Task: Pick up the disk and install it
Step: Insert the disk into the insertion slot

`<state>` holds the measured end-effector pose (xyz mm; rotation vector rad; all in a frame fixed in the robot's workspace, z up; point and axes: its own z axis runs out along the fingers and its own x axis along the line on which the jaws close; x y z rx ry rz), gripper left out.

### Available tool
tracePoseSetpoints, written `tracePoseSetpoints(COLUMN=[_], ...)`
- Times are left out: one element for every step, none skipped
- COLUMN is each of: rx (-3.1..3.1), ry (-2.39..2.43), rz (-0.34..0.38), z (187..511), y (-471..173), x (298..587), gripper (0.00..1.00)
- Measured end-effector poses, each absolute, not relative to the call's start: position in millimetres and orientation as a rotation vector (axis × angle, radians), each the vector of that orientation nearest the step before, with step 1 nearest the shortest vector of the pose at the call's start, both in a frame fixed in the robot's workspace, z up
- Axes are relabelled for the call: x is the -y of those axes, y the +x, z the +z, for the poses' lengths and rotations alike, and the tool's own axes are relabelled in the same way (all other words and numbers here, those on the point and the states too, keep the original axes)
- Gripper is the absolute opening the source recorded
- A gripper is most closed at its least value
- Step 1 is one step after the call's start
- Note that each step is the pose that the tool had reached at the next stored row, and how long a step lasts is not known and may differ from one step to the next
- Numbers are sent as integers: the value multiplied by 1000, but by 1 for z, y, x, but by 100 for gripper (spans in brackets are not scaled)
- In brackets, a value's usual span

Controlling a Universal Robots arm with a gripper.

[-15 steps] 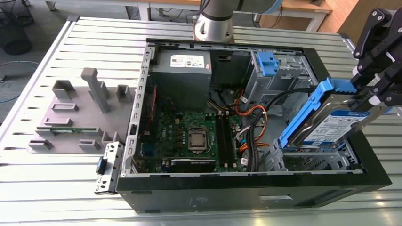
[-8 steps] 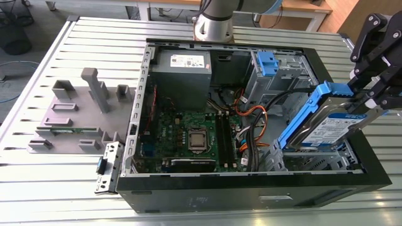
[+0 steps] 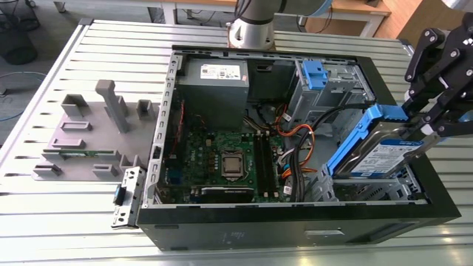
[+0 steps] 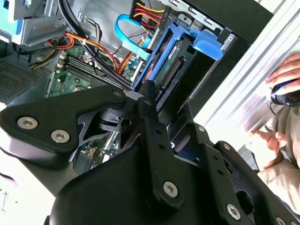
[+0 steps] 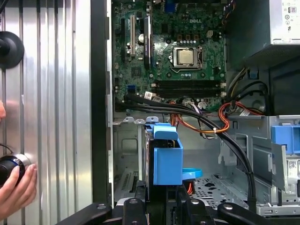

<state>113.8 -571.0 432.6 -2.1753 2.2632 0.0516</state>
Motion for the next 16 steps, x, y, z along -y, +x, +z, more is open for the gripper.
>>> tracePoseSetpoints(rx=[-2263,-2263,-2263,-2264,-2264,-2264,-2264,-2264,-2264,-2264,-2264,-2264,-2264,-2264,-2265,-2265], ry=[-2175,-2176,-2176,-2176,-2176,-2176,-2176,-2176,-2176,-2176,-2176,-2176,-2176,-2177,-2177,-2177], rz=[51,51,51,51,51,51,50,50,50,50,50,50,49,49,49,48], z=[431,429,427,425,424,422,420,418,416,414,413,411,409,407,405,404], y=[114,114,114,114,114,114,114,114,114,114,114,114,114,114,114,114], x=[571,571,571,571,571,571,571,571,571,571,571,571,571,571,571,571], gripper=[35,35,35,35,35,35,35,35,35,35,35,35,35,35,35,35])
